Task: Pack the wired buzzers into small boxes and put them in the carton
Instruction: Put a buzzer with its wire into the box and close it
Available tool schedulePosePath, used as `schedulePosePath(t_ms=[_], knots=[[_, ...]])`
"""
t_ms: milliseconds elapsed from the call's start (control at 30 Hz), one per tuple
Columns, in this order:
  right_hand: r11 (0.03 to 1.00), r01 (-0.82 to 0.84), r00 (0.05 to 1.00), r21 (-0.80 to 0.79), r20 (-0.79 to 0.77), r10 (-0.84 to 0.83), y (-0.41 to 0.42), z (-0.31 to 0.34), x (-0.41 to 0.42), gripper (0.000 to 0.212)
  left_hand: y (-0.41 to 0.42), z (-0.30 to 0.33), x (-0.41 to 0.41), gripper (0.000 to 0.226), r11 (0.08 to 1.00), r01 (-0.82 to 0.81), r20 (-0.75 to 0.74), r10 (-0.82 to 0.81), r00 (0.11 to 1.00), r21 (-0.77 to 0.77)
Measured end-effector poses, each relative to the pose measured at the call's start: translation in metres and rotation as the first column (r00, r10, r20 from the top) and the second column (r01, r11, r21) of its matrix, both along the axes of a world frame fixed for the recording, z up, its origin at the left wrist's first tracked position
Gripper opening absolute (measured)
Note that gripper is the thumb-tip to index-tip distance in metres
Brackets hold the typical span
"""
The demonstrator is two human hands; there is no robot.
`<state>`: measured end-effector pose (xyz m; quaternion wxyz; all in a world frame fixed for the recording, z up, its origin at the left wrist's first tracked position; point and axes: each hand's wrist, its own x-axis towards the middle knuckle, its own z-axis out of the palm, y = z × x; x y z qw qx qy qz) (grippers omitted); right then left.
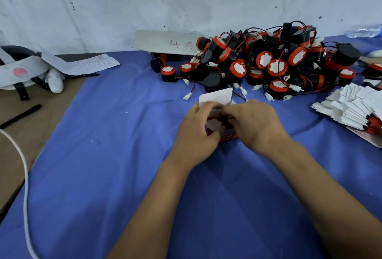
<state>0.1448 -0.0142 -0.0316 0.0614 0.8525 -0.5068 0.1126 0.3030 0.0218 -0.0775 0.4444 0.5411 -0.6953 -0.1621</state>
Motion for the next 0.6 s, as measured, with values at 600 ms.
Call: schedulePosePath(t_ms=[600], knots=[[0.963, -0.090, 0.962, 0.255, 0.272, 0.018, 0.000, 0.004, -0.005, 0.017, -0.012, 0.022, 0.000, 0.063, 0.980, -0.088, 0.390, 0.013, 0.921, 0.176]])
